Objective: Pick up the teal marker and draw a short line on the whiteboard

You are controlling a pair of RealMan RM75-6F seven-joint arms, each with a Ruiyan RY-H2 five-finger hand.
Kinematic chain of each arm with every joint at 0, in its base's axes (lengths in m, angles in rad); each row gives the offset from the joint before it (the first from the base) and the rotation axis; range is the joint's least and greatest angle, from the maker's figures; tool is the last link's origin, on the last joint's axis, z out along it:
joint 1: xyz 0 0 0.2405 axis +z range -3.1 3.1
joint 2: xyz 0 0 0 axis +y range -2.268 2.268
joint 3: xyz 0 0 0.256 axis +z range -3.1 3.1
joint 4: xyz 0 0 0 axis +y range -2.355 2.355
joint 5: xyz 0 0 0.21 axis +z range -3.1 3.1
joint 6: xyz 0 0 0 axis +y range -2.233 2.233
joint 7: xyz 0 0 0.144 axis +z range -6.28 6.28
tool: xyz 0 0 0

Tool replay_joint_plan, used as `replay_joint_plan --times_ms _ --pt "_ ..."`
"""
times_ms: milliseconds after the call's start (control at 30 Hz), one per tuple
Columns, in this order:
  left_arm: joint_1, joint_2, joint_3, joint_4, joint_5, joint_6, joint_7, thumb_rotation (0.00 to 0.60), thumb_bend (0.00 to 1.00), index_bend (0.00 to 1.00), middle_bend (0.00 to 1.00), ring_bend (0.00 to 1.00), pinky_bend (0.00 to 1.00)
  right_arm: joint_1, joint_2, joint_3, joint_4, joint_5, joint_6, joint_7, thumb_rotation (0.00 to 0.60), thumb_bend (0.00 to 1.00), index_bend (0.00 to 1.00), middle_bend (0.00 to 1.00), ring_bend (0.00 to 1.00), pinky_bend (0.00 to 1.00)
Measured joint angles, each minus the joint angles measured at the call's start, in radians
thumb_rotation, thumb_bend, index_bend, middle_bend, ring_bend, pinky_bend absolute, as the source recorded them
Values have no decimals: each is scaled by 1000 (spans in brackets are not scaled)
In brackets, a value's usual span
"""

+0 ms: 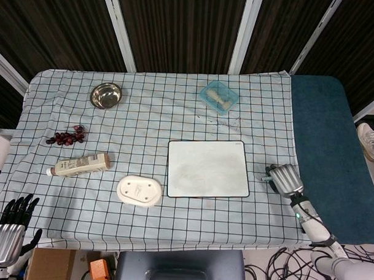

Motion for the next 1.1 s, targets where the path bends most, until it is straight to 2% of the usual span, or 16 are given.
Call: replay_joint_plan --times_ms 133,267,467,600,800,1100 --pt "1 4 -1 -5 -2 1 1 600 366 0 0 0 57 2 20 17 -38 -1 48 85 600 364 1000 752 717 711" --pt "0 5 -2 -5 -2 -1 -3 600 365 0 0 0 57 8 57 51 -123 8 92 175 600 368 1000 753 720 715" --pt "-4 2 -2 -1 -2 -11 -8 600 366 0 0 0 57 32 83 123 -256 51 107 327 600 370 1000 755 724 719" --pt "-3 2 -3 -1 -6 -13 -7 600 366 0 0 0 58 72 47 185 -298 91 84 418 600 374 1000 755 724 720" --pt "-3 0 -4 2 -10 -17 -10 600 365 0 0 0 57 134 -73 224 -255 120 54 442 600 375 1000 755 724 721" --pt "-3 0 -2 10 -8 -17 -22 600 365 0 0 0 57 190 -216 228 -105 119 37 446 600 376 1000 755 727 724"
